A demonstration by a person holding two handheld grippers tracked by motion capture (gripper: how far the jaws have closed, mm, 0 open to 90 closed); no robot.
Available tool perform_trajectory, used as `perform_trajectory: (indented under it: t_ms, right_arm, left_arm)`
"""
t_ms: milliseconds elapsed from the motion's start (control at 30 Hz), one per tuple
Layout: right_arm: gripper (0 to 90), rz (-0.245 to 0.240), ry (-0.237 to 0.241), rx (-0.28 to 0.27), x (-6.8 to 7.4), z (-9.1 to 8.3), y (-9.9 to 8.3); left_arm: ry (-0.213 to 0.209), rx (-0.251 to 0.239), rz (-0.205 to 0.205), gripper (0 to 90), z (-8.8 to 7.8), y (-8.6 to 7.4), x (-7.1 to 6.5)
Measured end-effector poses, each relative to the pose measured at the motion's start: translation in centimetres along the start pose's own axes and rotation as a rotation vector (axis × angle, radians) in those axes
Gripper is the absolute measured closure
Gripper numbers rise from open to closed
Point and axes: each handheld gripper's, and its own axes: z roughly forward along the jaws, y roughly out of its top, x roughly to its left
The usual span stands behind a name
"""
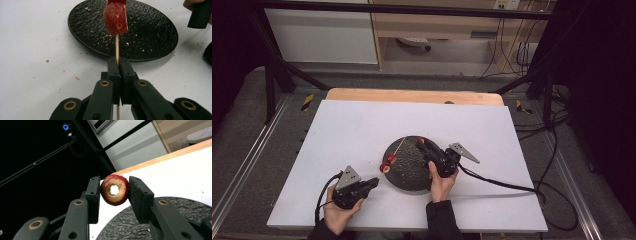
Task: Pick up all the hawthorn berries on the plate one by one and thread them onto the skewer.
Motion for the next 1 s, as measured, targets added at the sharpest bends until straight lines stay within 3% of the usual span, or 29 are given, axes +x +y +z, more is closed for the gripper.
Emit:
perform_trajectory:
  t_ms: [333, 600, 1000]
  right_arm:
    - [63.4, -0.002, 0.007, -0.058, 0.0, 0.0, 1.5]
    - [63.4, 0.024, 0.021, -0.092, -0.2, 0.2, 3.2]
    - [63.4, 0.030, 0.034, -0.143, -0.5, 0.6, 3.6]
  left_arm:
    - [-0.004, -0.021, -0.005, 88.4, 0.5, 0.6, -1.1]
    - [-0.009, -0.039, -0.007, 88.5, 0.9, 1.4, -1.8]
    - [-0.035, -0.043, -0.021, 88.5, 1.8, 2.1, -3.0]
